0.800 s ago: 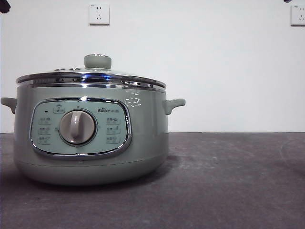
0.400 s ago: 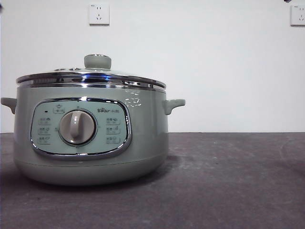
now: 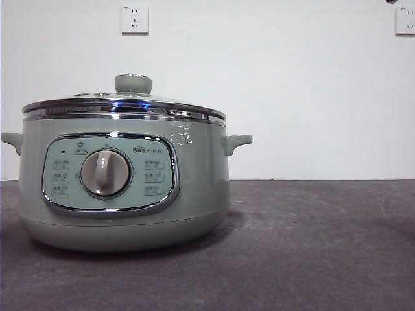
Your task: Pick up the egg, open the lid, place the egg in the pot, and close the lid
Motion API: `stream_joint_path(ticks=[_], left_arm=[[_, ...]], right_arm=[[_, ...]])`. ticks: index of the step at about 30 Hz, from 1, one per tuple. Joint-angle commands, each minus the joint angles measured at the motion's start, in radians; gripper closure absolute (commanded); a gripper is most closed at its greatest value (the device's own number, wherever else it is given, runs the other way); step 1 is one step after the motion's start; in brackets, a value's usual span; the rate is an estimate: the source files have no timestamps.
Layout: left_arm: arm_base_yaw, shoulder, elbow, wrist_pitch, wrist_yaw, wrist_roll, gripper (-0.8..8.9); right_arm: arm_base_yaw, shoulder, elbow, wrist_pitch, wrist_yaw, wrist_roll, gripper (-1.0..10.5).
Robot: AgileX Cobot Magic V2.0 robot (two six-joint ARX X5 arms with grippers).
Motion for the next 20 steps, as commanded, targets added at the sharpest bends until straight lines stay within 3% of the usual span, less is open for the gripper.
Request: stream_joint_path(ticks=[1,8,20], left_arm=[[0.066,-0.050,-0.099,0.016,0.045,0.010,8.17],[0.136,-0.156,-0.278,0.031,0.061,0.008,8.17],[0.137,-0.227,-0.408,0.076,0.056,-0.041,8.17]], right_arm=[[0.000,-0.002,-0.008,0.002,0.003,0.012,9.5],[0.000,-0.002,-0.008,0.002,0.003,0.012,9.5],[0.000,-0.002,-0.008,0.002,0.003,0.012,9.5]])
